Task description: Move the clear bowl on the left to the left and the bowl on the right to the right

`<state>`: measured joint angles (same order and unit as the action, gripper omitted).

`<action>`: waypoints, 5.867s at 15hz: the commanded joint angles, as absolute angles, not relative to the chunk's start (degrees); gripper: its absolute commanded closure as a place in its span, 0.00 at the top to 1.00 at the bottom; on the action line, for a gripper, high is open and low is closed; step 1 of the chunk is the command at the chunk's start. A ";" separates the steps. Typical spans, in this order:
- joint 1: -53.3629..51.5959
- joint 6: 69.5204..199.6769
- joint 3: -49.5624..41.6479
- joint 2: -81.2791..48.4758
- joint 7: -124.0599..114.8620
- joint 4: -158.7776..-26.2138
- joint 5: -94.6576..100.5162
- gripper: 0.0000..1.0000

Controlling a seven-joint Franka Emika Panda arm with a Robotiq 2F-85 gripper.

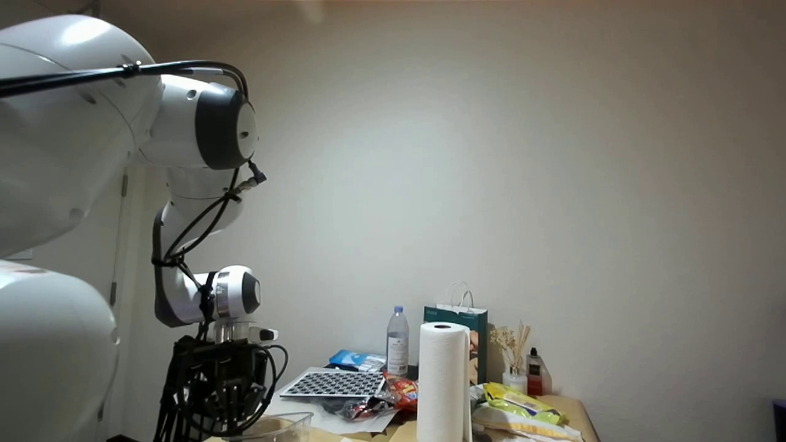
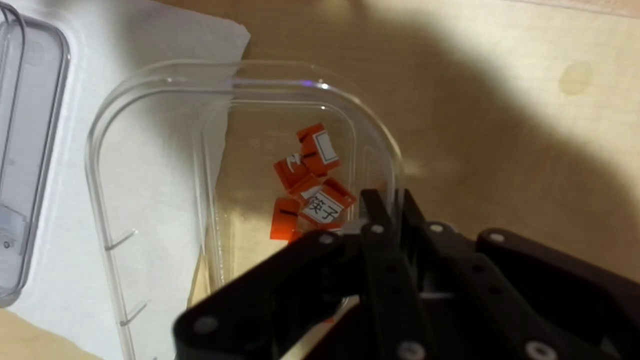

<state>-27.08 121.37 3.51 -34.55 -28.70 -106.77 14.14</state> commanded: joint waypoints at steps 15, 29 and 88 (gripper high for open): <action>-23.48 127.56 4.25 -36.06 -28.45 -107.27 10.53 0.40; -22.04 125.74 2.46 -21.49 -20.61 -109.02 18.93 1.00; -15.79 142.49 2.88 -23.40 -32.67 -130.44 22.50 0.67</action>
<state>-15.44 143.37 2.97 -21.26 -34.94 -131.37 26.01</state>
